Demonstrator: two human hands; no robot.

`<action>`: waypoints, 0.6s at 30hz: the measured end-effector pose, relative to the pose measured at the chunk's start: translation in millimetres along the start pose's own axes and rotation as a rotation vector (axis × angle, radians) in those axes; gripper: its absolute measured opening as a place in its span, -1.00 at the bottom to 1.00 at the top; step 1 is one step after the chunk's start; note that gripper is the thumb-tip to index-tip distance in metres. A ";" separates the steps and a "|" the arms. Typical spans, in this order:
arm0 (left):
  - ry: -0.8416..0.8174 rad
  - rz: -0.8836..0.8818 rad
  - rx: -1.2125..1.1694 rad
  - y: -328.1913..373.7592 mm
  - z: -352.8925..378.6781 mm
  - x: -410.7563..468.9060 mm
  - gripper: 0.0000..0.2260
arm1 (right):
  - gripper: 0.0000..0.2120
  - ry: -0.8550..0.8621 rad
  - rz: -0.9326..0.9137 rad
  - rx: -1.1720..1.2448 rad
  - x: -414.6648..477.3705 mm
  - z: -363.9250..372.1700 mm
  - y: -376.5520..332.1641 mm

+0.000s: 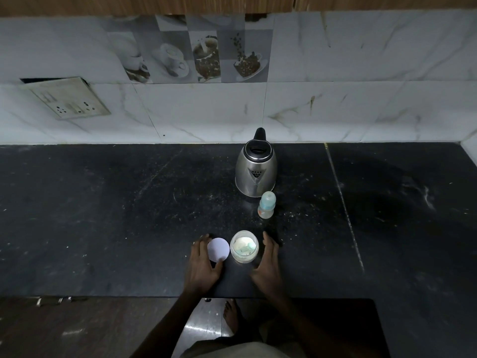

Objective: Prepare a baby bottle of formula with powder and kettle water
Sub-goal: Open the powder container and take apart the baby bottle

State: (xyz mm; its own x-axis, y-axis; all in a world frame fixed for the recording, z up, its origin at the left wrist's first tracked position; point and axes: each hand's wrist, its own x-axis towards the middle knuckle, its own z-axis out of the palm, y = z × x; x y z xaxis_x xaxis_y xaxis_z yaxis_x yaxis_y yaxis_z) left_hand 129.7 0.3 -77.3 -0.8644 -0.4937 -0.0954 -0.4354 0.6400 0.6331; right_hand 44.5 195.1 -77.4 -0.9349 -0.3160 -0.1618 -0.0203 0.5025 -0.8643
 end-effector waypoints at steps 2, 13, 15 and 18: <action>0.045 0.004 -0.070 5.9 -3.2 -1.4 -0.43 | -0.04 0.102 -0.003 0.020 0.2 -13.5 -5.2; 0.186 0.064 -0.185 59.7 -7.7 20.8 -0.40 | 0.07 0.006 -0.011 -0.126 140.6 -63.3 -46.9; 0.207 0.116 -0.197 71.9 -8.6 24.5 -0.41 | 0.02 -0.015 0.012 -0.158 147.0 -62.7 -45.0; 0.201 0.178 -0.190 92.0 -8.6 26.4 -0.44 | -0.14 0.009 0.024 -0.177 145.6 -65.0 -43.5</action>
State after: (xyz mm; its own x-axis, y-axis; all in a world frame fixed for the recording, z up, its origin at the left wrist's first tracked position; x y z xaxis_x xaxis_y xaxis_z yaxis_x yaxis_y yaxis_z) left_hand 69.0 41.1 -14.9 -0.8475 -0.5023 0.1715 -0.2107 0.6148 0.7600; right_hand -113.8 179.6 -32.4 -0.9391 -0.2952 -0.1759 -0.0595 0.6439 -0.7628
